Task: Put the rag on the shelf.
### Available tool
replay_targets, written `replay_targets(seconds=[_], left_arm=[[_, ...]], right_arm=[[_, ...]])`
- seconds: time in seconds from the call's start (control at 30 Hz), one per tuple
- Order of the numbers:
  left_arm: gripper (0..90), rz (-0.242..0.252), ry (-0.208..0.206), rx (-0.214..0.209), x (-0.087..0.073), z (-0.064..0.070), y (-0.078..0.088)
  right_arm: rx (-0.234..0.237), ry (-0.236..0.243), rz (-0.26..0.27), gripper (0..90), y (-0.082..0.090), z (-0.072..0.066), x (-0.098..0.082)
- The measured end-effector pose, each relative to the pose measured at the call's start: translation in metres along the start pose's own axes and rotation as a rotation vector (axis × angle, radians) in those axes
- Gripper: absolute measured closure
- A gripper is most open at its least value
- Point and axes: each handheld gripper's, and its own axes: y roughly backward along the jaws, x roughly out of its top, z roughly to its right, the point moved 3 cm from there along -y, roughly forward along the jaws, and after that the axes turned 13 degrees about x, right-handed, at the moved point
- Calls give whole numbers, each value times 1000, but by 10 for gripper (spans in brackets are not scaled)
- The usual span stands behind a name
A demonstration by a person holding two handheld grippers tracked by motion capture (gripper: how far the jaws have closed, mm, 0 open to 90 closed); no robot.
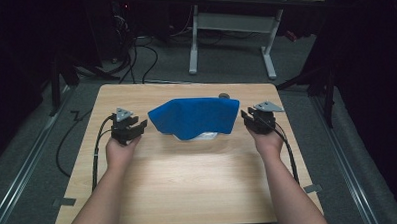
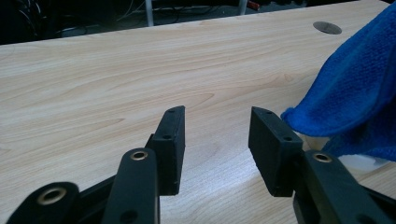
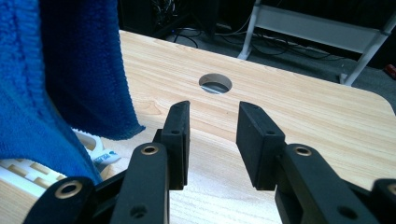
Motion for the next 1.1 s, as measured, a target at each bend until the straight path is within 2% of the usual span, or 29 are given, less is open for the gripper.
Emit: replay_targets(seconds=[0.23,0.3,0.5,0.6,0.7,0.8,0.93,1.0,1.03,1.1], left_arm=[[550,3,2,14,-1,-6,7],[546,10,-4,16,0,-7,10],[523,20,-15,18,3,-7,20],[511,28,-25,15,0,-5,28],[506,16,-51,29,-14,1,40],[501,15,-40,20,-21,4,46],[494,13,-28,-4,-37,14,64],[481,12,-29,-26,-46,25,77],[477,12,-29,-26,-46,25,77],[474,13,-34,-47,-51,34,86]], right_arm=[[-4,10,8,622,6,0,-1],[-12,22,26,621,9,-1,-2],[-18,20,4,576,15,-2,-6],[-8,33,2,561,22,-8,-5],[2,64,4,534,31,-17,-10],[18,63,-19,503,38,-24,-15],[23,93,6,478,49,-34,-22],[44,102,-28,432,56,-45,-28],[44,102,-28,432,56,-45,-28],[57,120,-25,423,62,-55,-32]])
